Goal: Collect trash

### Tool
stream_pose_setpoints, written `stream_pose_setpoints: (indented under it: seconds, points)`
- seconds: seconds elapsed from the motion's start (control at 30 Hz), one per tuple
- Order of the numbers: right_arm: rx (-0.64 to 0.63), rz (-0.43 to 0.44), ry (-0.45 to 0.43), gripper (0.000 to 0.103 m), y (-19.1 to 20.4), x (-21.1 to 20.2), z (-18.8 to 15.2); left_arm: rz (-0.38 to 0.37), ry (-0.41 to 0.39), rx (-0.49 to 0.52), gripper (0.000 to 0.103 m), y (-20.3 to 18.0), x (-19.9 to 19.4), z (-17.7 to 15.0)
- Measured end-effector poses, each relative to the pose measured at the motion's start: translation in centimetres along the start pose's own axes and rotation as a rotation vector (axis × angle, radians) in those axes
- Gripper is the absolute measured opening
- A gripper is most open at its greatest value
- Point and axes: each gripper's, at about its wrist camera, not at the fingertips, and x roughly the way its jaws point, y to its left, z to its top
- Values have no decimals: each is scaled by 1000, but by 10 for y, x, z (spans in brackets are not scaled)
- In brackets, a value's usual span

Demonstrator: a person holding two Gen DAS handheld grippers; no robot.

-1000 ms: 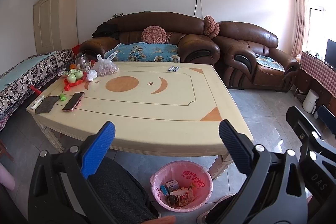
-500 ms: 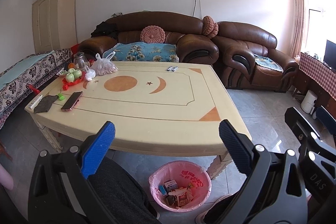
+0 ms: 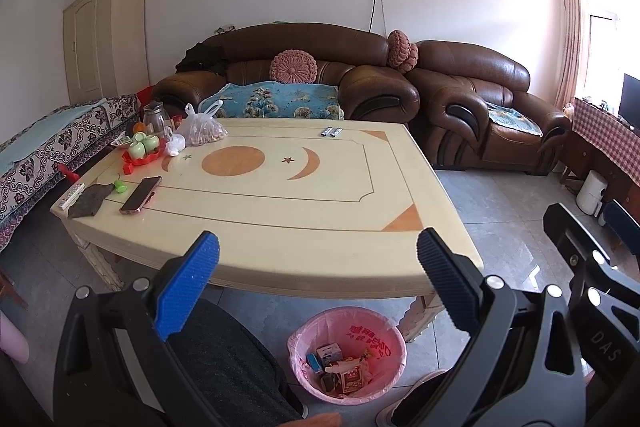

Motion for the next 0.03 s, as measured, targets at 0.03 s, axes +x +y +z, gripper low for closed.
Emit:
stream_pose_setpoints:
  seconds: [0.03]
  points:
    - [1, 2, -1, 96, 1, 0, 0, -2, 1, -1, 97, 0, 0, 0]
